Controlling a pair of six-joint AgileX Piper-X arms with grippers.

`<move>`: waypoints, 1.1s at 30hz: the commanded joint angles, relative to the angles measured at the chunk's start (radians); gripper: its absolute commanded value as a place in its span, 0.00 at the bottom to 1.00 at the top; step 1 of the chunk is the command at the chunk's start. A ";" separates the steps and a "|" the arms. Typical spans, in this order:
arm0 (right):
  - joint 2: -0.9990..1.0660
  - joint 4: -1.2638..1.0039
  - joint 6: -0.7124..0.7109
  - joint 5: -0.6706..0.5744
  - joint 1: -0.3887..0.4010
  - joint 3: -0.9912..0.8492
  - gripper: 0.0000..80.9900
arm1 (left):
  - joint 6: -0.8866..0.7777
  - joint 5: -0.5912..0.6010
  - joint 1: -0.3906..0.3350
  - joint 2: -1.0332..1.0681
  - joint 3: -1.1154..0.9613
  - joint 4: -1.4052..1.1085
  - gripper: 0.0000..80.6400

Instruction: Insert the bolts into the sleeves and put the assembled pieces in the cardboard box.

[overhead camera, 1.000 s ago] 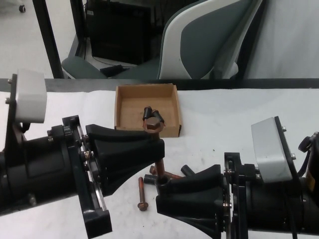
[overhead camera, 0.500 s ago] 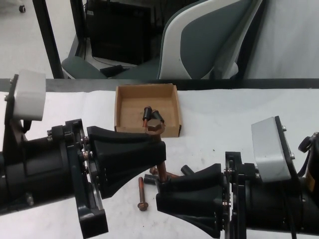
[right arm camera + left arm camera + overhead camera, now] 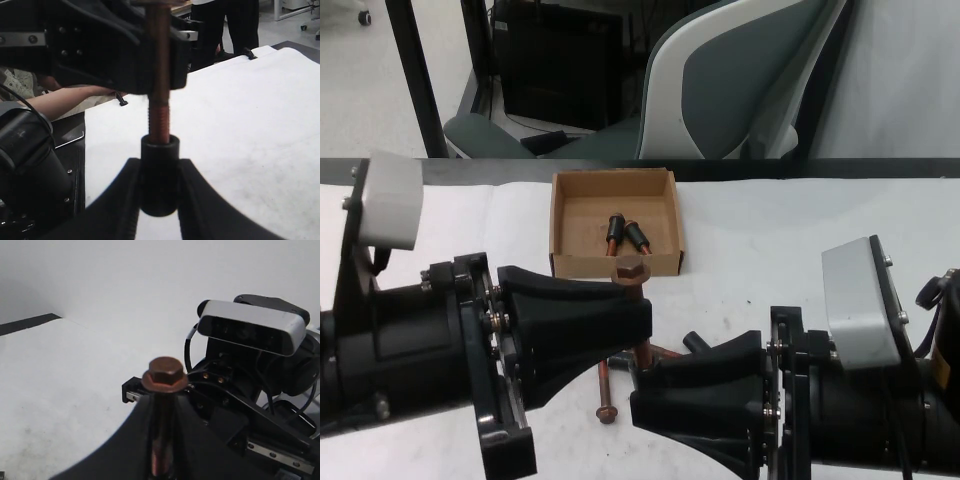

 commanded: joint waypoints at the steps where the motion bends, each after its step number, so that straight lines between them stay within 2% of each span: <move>1: -0.002 -0.021 -0.007 0.037 -0.002 -0.016 0.00 | -0.033 0.056 -0.001 0.000 0.000 0.001 0.01; 13: -0.002 -0.024 -0.007 0.050 -0.002 -0.016 0.00 | -0.122 0.154 -0.001 0.000 0.000 0.001 0.01; 26: -0.002 -0.046 -0.007 0.050 -0.002 -0.016 0.00 | -0.125 0.234 -0.001 0.000 0.000 0.020 0.01; 30: -0.002 -0.049 -0.007 0.050 -0.002 -0.016 0.00 | -0.122 0.244 -0.001 0.000 0.000 0.056 0.18; 33: -0.002 -0.049 -0.007 0.050 -0.002 -0.016 0.00 | -0.122 0.238 -0.001 0.000 0.000 0.094 0.39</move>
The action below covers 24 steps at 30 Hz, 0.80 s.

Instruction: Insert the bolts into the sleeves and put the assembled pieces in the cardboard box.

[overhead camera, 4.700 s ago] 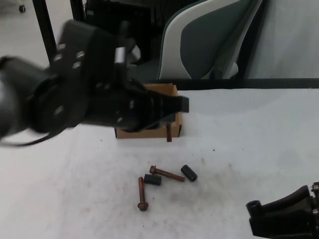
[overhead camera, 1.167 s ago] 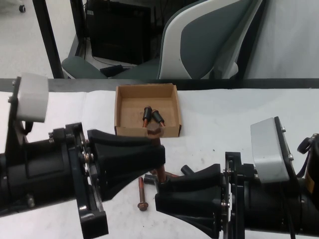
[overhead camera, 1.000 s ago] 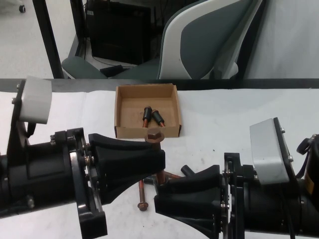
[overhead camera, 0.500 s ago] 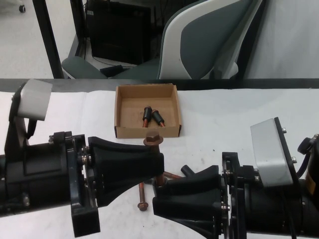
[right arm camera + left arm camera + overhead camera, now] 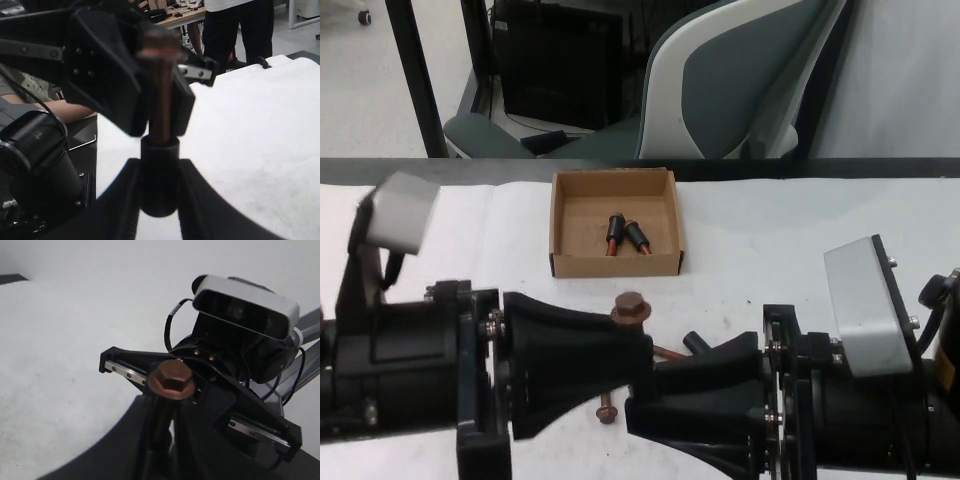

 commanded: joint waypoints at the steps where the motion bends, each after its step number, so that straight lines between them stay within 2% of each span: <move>1: -0.002 -0.020 0.001 0.076 -0.009 -0.016 0.00 | -0.013 0.085 -0.015 -0.002 0.000 0.039 0.45; 4: -0.002 -0.020 0.001 0.076 -0.009 -0.016 0.00 | 0.022 0.030 -0.015 -0.002 0.000 0.126 0.53; 9: -0.002 -0.020 0.001 0.084 -0.009 -0.018 0.00 | 0.145 -0.047 -0.015 -0.002 0.000 0.208 0.52; 14: -0.002 -0.022 0.001 0.084 -0.009 -0.046 0.00 | 0.258 -0.239 -0.015 -0.002 0.000 0.270 0.52; 20: -0.002 -0.012 0.004 0.129 -0.010 -0.107 0.00 | 0.284 -0.435 -0.015 -0.002 -0.003 0.279 0.52; 24: -0.002 0.119 0.030 0.173 -0.043 -0.168 0.00 | 0.276 -0.508 -0.015 -0.002 -0.014 0.322 0.50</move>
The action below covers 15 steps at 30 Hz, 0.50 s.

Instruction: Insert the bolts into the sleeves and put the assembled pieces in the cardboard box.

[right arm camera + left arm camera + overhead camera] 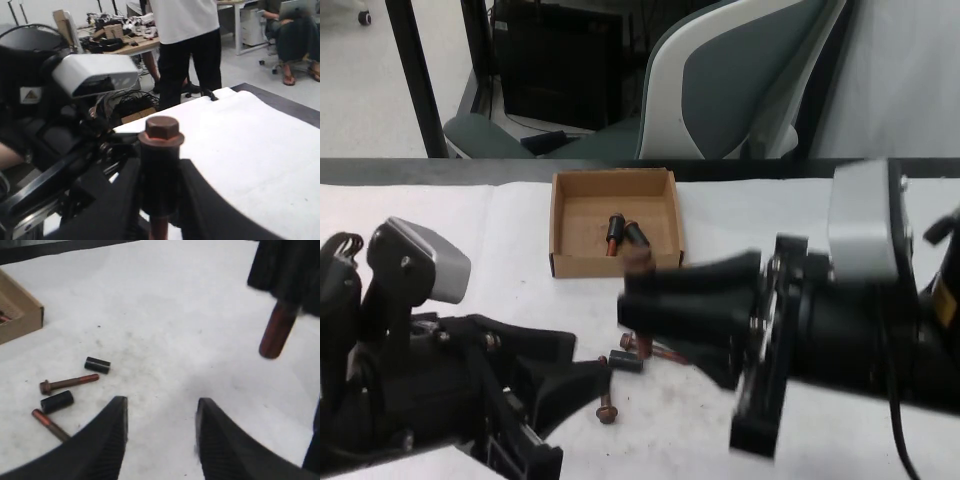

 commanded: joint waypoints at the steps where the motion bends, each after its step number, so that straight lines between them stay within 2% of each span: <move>1: -0.011 0.141 0.017 0.032 -0.042 -0.074 0.00 | 0.003 -0.072 -0.003 0.000 -0.022 0.058 0.48; 7: 0.008 0.396 0.009 0.128 -0.155 -0.183 0.00 | -0.027 -0.144 -0.003 0.061 -0.096 0.192 0.46; 15: 0.139 0.512 0.009 0.132 -0.302 -0.328 0.00 | -0.042 -0.145 -0.003 0.285 -0.248 0.337 0.46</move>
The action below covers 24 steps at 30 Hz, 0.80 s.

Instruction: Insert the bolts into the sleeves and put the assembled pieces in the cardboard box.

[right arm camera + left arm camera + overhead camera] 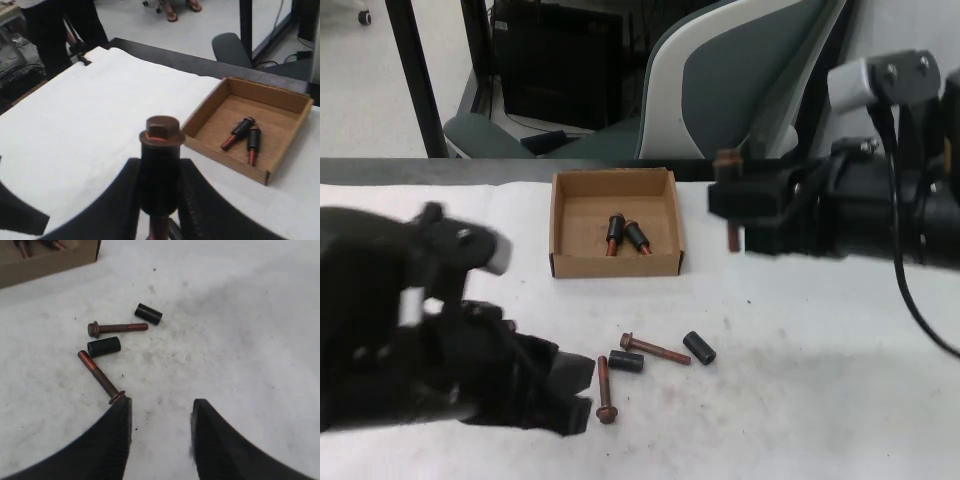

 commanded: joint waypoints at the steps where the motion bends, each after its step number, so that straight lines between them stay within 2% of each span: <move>1: 0.056 0.040 0.000 0.000 -0.041 -0.074 0.00 | -0.005 -0.012 -0.003 0.100 -0.097 0.098 0.46; 6: 0.182 0.116 0.000 -0.004 -0.074 -0.202 0.00 | -0.014 -0.012 -0.003 0.245 -0.217 0.215 0.46; 14: 0.401 0.256 -0.035 -0.026 -0.082 -0.445 0.00 | -0.241 -0.012 0.000 0.404 -0.388 0.266 0.46; 20: 0.590 0.423 -0.049 -0.035 -0.082 -0.682 0.00 | -0.289 0.069 0.055 0.476 -0.438 0.256 0.46; 24: 0.722 0.528 -0.052 -0.035 -0.084 -0.848 0.00 | -0.289 0.052 0.107 0.491 -0.438 0.171 0.46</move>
